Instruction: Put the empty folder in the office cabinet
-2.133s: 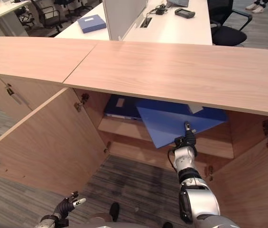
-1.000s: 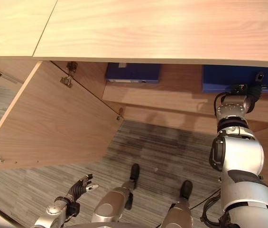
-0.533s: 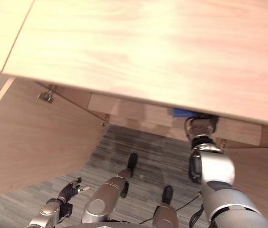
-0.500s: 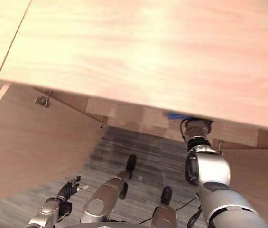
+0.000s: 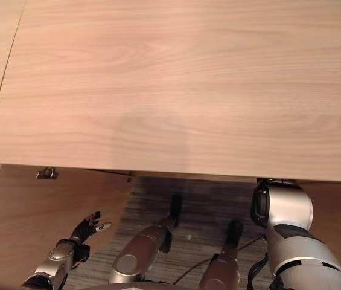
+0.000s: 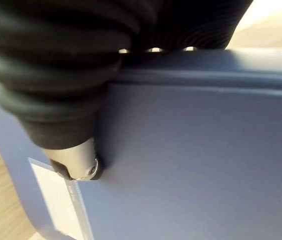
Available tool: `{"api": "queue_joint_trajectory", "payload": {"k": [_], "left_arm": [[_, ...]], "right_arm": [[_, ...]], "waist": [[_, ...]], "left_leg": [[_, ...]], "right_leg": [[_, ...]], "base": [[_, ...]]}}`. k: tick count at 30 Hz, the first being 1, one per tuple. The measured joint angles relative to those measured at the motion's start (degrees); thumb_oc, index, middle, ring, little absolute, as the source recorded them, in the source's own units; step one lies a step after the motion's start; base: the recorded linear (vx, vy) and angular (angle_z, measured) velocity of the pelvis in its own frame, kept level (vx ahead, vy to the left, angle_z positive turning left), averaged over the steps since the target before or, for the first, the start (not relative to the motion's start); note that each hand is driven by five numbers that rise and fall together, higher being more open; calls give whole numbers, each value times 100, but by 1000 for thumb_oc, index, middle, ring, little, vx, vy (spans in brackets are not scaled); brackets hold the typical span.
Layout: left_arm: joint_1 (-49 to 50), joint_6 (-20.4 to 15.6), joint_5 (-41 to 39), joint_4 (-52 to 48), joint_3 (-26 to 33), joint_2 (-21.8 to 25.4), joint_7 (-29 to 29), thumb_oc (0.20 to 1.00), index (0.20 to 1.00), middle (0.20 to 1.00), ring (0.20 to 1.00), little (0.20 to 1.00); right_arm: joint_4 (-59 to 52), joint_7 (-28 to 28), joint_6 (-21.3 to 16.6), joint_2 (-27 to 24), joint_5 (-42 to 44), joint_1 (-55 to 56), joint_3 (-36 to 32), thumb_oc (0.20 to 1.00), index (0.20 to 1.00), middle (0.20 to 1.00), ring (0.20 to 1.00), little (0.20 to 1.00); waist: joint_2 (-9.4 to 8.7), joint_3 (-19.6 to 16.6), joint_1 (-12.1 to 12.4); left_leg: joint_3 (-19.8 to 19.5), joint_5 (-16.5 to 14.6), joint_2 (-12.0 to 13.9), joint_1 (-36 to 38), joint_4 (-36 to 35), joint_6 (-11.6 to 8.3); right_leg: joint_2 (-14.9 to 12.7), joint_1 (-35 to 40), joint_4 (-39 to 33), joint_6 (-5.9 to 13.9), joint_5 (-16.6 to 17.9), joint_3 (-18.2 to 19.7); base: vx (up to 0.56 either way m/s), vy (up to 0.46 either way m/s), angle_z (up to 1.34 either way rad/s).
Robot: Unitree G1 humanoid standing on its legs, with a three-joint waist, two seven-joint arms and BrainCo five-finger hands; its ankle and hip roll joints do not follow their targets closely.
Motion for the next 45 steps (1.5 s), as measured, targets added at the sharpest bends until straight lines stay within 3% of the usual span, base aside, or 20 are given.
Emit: {"api": "queue_joint_trajectory", "payload": {"k": [1,2,4,13,19,22,27,32,35,45], "left_arm": [[16,-8,5,-43,4,18,-2,1000,1000,1000,1000,1000],[117,6,4,-88,-52,-81,5,1000,1000,1000,1000,1000],[341,55,77,-92,-171,-115,-38,1000,1000,1000,1000,1000],[624,87,224,-84,-169,-223,-149,1000,1000,1000,1000,1000],[734,136,224,-92,-183,-290,-193,1000,1000,1000,1000,1000],[685,132,219,-194,-209,-295,-216,1000,1000,1000,1000,1000],[438,128,203,-271,-405,-264,-198,1000,1000,1000,1000,1000],[441,130,113,-399,-413,-246,-205,1000,1000,1000,1000,1000],[446,112,110,-719,-536,-118,-209,1000,1000,1000,1000,1000],[428,112,-99,-1011,-598,-25,-197,1000,1000,1000,1000,1000]], "right_arm": [[6,-20,11,-20,18,-1,-24,200,200,200,200,200],[19,-24,-42,-23,104,4,-65,200,200,200,200,200],[20,-17,-43,-7,141,57,-75,200,200,200,200,200],[20,-10,-52,-156,176,351,-181,200,200,200,200,200],[19,57,-59,-156,174,390,-177,200,200,200,200,200],[29,116,-57,-214,174,392,-26,200,200,200,200,200],[2,89,-113,-378,221,-107,-26,200,200,200,200,200],[10,33,-130,-430,223,-433,-30,200,200,200,200,200],[51,-151,-221,-380,231,-719,-6,200,200,200,200,200],[28,-160,-283,-519,230,-1086,51,200,200,200,200,200]], "waist": [[-121,-15,16],[-57,-50,17],[7,-84,90],[215,-209,72],[490,-383,82],[557,-371,76],[657,229,88],[724,549,101],[707,537,81],[734,517,75]], "left_leg": [[-85,-5,-113,-2,-19,-37],[-166,8,-36,-52,-33,-157],[-157,27,108,-53,-71,-252],[-323,177,215,145,-322,-407],[-414,187,229,154,-456,-477],[-436,179,269,-113,-215,-486],[-544,41,296,-737,410,-524],[-585,-23,229,-1106,774,-578],[-617,-295,235,-1499,1169,-628],[-598,-351,242,-2096,1596,-693]], "right_leg": [[-32,2,-3,-44,81,86],[51,-42,27,-124,362,124],[202,-39,-16,-195,412,101],[356,191,-150,-279,441,-112],[377,171,-146,-300,399,-161],[396,-130,165,-321,228,-142],[292,-1144,1802,-491,-508,-68],[130,-1808,2870,-607,-982,59],[96,-2311,3593,-722,-1380,207],[77,-3040,4418,-949,-1616,372]], "base": [[47,-16,75],[40,-19,48],[38,-25,7],[17,-52,6],[33,-60,5],[5,-102,2],[0,-60,13],[39,-51,12],[54,-52,15],[4,-25,12]]}}
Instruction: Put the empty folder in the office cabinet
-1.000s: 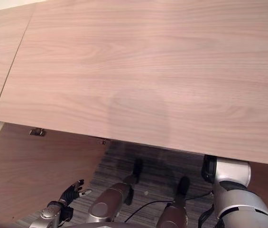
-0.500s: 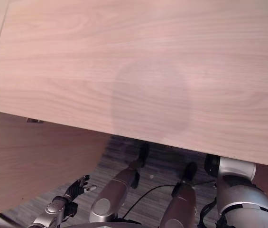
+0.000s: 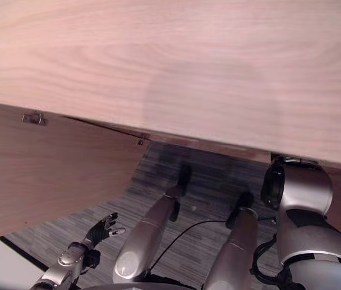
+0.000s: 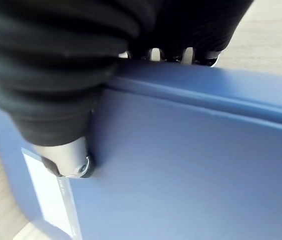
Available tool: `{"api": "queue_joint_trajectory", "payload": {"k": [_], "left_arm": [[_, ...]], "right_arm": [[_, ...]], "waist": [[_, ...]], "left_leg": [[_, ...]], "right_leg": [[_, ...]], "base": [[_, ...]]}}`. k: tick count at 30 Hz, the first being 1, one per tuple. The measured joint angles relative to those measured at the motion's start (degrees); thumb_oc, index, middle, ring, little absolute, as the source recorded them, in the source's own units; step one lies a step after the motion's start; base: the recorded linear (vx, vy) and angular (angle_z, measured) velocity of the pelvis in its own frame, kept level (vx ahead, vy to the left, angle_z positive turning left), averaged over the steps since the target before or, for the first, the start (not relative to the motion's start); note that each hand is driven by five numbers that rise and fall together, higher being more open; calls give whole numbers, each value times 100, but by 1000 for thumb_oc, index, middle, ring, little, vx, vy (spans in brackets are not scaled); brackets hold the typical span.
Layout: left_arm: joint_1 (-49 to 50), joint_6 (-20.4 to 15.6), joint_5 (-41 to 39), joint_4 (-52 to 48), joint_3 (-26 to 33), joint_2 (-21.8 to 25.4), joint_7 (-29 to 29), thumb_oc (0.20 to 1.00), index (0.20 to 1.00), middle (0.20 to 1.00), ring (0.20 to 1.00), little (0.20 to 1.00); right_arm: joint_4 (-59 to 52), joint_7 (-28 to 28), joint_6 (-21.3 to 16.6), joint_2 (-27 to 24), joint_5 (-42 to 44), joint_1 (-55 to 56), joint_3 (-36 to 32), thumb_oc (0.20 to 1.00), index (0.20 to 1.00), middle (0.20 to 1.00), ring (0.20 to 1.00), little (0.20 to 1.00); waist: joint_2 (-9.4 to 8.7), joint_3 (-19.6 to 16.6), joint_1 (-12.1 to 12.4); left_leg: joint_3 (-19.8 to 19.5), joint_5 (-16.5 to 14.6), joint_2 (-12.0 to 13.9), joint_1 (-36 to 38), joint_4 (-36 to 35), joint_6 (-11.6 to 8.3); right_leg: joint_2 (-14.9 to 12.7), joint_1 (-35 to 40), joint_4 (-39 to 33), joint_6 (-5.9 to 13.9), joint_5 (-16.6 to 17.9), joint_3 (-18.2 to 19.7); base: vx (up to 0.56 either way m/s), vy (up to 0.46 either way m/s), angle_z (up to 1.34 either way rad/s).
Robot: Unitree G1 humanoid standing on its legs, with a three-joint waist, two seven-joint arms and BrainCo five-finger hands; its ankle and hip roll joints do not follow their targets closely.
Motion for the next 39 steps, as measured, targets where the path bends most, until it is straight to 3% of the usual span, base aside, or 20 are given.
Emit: {"api": "queue_joint_trajectory", "payload": {"k": [14,39], "left_arm": [[-20,-9,-15,-206,-48,41,99,1000,1000,1000,1000,1000],[-22,-50,-14,-211,-263,226,321,1000,1000,1000,1000,1000]], "right_arm": [[140,12,-38,20,2,-23,200,200,200,200,200,200],[426,-229,-40,47,-12,-298,562,200,200,200,200,200]], "waist": [[-45,-153,-12],[-132,-188,-40]], "left_leg": [[86,-61,-17,-399,692,-41],[63,-122,-11,-653,951,-51]], "right_leg": [[-10,-302,525,-27,-212,142],[1,-533,756,-67,-283,166]], "base": [[2,-1,1],[-3,0,0]]}}
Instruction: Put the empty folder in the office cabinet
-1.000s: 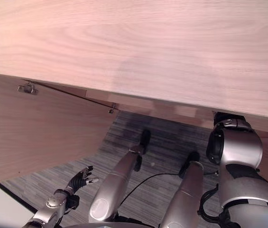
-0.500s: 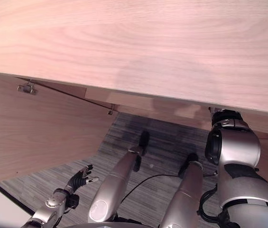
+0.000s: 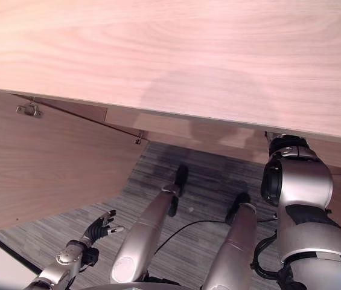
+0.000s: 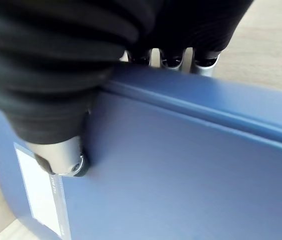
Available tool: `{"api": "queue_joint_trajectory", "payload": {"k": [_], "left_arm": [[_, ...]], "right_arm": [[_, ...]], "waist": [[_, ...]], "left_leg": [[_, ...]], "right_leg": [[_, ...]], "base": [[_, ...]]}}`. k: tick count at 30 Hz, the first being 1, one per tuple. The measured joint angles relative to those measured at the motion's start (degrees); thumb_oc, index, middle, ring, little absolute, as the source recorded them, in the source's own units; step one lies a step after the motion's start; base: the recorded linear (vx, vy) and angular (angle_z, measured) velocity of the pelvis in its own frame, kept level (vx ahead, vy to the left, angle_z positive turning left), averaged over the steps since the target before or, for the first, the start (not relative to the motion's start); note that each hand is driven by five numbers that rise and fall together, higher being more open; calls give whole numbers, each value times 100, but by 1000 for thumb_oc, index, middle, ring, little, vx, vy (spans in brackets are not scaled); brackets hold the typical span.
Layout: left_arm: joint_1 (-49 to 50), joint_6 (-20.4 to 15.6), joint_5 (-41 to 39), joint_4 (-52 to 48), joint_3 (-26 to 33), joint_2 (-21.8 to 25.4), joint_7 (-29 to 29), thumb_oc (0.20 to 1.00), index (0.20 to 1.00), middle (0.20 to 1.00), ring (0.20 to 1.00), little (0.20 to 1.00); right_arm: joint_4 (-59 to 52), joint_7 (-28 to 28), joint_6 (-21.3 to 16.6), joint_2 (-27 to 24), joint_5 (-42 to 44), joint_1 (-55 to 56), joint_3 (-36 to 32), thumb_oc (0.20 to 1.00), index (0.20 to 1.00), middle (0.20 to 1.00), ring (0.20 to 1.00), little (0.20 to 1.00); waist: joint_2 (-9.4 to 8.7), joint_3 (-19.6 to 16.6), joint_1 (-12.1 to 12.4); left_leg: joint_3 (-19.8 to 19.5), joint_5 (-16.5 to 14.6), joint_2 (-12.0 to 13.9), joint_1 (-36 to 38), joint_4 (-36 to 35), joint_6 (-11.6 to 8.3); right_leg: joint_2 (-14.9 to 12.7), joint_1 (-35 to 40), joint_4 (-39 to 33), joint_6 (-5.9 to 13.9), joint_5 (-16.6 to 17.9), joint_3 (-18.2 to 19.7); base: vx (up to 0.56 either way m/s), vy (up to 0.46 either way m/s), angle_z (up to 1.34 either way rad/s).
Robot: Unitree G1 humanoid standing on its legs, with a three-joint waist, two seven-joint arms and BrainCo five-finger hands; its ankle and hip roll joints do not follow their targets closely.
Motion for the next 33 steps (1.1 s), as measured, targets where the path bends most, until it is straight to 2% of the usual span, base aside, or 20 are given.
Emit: {"api": "queue_joint_trajectory", "payload": {"k": [3,6,11,14,16,20,22,33], "left_arm": [[0,-4,-1,-25,-6,1,15,1000,1000,1000,1000,1000],[0,-29,-1,-35,-4,17,28,1000,1000,1000,1000,1000],[-16,-107,-3,-21,2,75,144,1000,1000,1000,1000,1000],[-114,-120,-3,4,-4,73,158,1000,1000,1000,1000,1000],[-132,-116,-3,14,-8,74,174,1000,1000,1000,1000,1000],[-236,-128,-3,15,2,84,189,1000,1000,1000,1000,1000],[-236,-132,-3,6,7,98,186,1000,1000,1000,1000,1000],[-211,-122,-3,17,65,198,173,1000,1000,1000,1000,1000]], "right_arm": [[-3,-59,0,13,0,-3,43,200,200,200,200,200],[-1,-79,4,87,1,-22,43,200,200,200,200,200],[-4,-105,11,202,4,-202,69,200,200,200,200,200],[-48,-70,16,174,2,-276,85,200,200,200,200,200],[-46,-35,122,163,-2,-311,130,200,200,200,200,200],[-44,-37,128,81,-2,-317,249,206,206,206,206,206],[-16,-62,118,67,-5,-316,249,1000,1000,1000,1000,1000],[236,-86,308,123,-95,-9,247,1000,1000,1000,1000,1000]], "waist": [[-17,-7,-7],[-107,-47,-34],[-198,-71,-135],[-212,-63,-130],[-213,-62,-126],[-256,-38,-123],[-268,-43,-126],[-329,-71,-127]], "left_leg": [[1,0,1,-9,-5,0],[0,0,3,-98,26,-1],[-21,-179,17,-511,540,-75],[-41,-183,35,-666,580,-81],[-22,-256,74,-824,872,-62],[61,-259,100,-847,784,-69],[64,-259,98,-810,693,-69],[45,-206,116,-250,316,-48]], "right_leg": [[4,-17,8,0,0,2],[9,-124,66,-28,-17,11],[63,-443,426,-68,-125,36],[89,-600,480,-75,-127,59],[107,-695,588,-70,-127,64],[110,-706,484,-57,-121,110],[115,-673,415,-40,-109,111],[108,-102,91,-32,-102,-6]], "base": [[-38,-6,0],[-25,-6,0],[-48,-8,1],[-15,-8,0],[-18,-7,-13],[-38,-9,-3],[-5,3,4],[0,0,2]]}}
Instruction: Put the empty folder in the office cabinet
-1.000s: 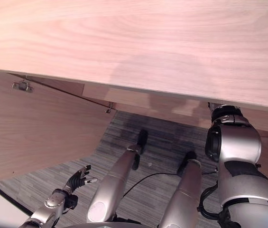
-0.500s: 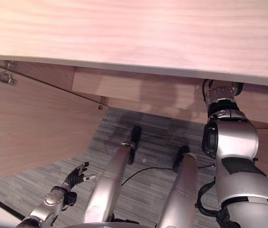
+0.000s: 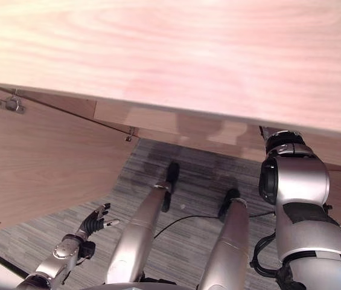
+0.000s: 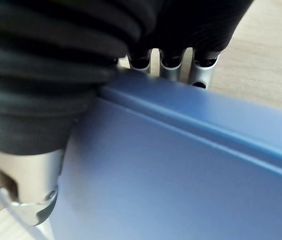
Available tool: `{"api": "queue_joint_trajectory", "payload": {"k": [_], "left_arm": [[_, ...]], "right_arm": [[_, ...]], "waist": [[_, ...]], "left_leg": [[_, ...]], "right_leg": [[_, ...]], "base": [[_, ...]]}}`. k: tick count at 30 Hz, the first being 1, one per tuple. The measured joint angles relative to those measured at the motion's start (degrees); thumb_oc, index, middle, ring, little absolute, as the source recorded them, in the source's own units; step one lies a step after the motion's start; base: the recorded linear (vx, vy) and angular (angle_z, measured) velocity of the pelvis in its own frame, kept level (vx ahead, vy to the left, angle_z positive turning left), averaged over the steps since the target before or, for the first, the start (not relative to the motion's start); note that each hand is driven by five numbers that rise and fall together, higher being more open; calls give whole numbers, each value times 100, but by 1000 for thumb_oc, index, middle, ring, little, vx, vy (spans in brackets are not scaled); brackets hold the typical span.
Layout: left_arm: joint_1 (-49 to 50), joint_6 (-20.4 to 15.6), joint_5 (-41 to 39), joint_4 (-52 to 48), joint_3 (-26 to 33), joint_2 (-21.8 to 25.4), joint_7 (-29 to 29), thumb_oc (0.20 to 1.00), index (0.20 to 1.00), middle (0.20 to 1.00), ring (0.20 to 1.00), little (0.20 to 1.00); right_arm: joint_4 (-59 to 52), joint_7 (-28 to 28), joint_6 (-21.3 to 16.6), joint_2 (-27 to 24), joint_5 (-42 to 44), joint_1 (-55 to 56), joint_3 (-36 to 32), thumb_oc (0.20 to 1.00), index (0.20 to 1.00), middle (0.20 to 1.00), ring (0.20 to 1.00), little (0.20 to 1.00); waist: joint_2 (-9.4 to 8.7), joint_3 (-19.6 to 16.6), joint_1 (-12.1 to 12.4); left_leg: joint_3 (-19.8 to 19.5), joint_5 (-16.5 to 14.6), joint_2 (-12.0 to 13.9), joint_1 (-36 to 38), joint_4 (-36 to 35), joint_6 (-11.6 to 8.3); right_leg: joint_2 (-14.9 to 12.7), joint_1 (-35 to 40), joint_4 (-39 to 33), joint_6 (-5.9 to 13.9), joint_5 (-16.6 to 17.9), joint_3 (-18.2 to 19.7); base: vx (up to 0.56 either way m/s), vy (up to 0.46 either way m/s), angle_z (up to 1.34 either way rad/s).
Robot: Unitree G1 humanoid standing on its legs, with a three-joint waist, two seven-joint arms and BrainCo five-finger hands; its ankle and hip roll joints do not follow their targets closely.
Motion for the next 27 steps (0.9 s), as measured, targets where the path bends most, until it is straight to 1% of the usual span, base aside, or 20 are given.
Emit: {"api": "queue_joint_trajectory", "payload": {"k": [2,5,6,8,9,11,13,15,16,17,18,19,20,22,24,27], "left_arm": [[20,-6,1,9,-3,0,-3,1000,1000,1000,1000,1000],[46,-7,1,7,-3,-2,-5,1000,1000,1000,1000,1000],[46,-4,1,9,7,-6,-11,1000,1000,1000,1000,1000],[60,-3,1,17,4,-13,-32,1000,1000,1000,1000,1000],[88,-3,1,12,4,-15,-49,1000,1000,1000,1000,1000],[94,-5,0,21,13,-14,-52,1000,1000,1000,1000,1000],[167,-11,1,84,30,-36,-65,1000,1000,1000,1000,1000],[185,21,0,256,140,-184,-98,1000,1000,1000,1000,1000],[281,22,0,278,193,-239,-105,1000,1000,1000,1000,1000],[462,40,1,402,232,-326,-174,1000,1000,1000,1000,1000],[462,40,1,402,232,-326,-174,1000,1000,1000,1000,1000],[560,83,2,501,280,-382,-197,1000,1000,1000,1000,1000],[560,102,1,645,427,-464,-210,1000,1000,1000,1000,1000],[597,132,4,885,553,-502,-214,1000,1000,1000,1000,1000],[613,177,8,1135,725,-506,-226,1000,1000,1000,1000,1000],[625,216,32,1418,954,-534,-242,1000,1000,1000,1000,1000]], "right_arm": [[35,-23,93,1,-161,231,-7,1000,1000,1000,1000,1000],[36,-108,158,20,-170,351,-23,1000,1000,1000,1000,1000],[-34,-92,159,73,-192,697,-93,1000,1000,1000,1000,1000],[-29,-92,184,158,-232,976,-231,1000,1000,1000,1000,1000],[-20,-92,204,235,-255,1233,-267,1000,1000,1000,1000,1000],[-17,-93,227,333,-261,1465,-310,1000,1000,1000,1000,1000],[-17,-84,315,511,-310,1768,-480,1000,1000,1000,1000,1000],[-52,26,330,653,-370,2225,-658,1000,1000,1000,1000,1000],[-32,38,367,744,-368,2486,-692,1000,1000,1000,1000,1000],[-57,118,388,998,-371,3069,-714,1000,1000,1000,1000,1000],[-57,118,388,998,-371,3069,-714,1000,1000,1000,1000,1000],[-73,164,433,1179,-369,3440,-915,1000,1000,1000,1000,1000],[-74,209,434,1251,-369,3652,-929,1000,1000,1000,1000,1000],[-72,290,445,1419,-370,3970,-933,1000,1000,1000,1000,1000],[-135,423,456,1619,-375,4226,-946,1000,1000,1000,1000,1000],[-274,579,542,1769,-414,4677,-1077,1000,1000,1000,1000,1000]], "waist": [[-17,-15,22],[-16,-38,10],[-42,-100,24],[-49,-171,87],[-69,-336,186],[-50,-385,170],[-115,-639,169],[-110,-741,180],[-138,-849,178],[-192,-1101,159],[-192,-1101,159],[-211,-1248,150],[-218,-1255,123],[-298,-1350,63],[-435,-1444,-16],[-529,-1491,-84]], "left_leg": [[-16,93,-1,274,-270,39],[-30,145,4,483,-491,37],[-90,292,28,798,-873,30],[-131,475,71,1104,-1221,0],[-136,525,117,1317,-1523,3],[-199,610,121,1652,-1830,16],[-220,657,144,1816,-2106,20],[-275,802,189,2253,-2534,34],[-279,828,203,2433,-2708,49],[-292,857,236,2789,-3039,77],[-292,857,236,2789,-3039,77],[-309,882,295,3026,-3228,78],[-355,892,312,3185,-3289,72],[-398,892,325,3424,-3450,71],[-393,891,328,3489,-3467,69],[-375,854,298,3711,-3474,47]], "right_leg": [[2,257,-203,9,24,-49],[7,478,-412,12,61,-110],[21,784,-731,65,157,-238],[65,1084,-1036,51,293,-343],[118,1295,-1319,84,347,-403],[140,1654,-1583,127,374,-495],[154,1808,-1811,162,398,-562],[193,2267,-2174,210,472,-701],[203,2456,-2340,238,489,-755],[260,2869,-2745,307,559,-849],[260,2869,-2745,307,559,-849],[377,3243,-3191,335,721,-938],[432,3552,-3505,365,818,-1021],[501,3932,-3914,399,931,-1122],[568,4193,-4347,422,1103,-1173],[601,4641,-4809,458,1272,-1255]], "base": [[23,-10,6],[51,-17,4],[-23,4,13],[-11,1,4],[91,-22,1],[85,-11,10],[145,-4,7],[150,-7,12],[224,-21,12],[192,-18,5],[200,-14,1],[137,-9,4],[118,-10,8],[86,-10,12],[100,-14,4],[126,-2,6]]}}
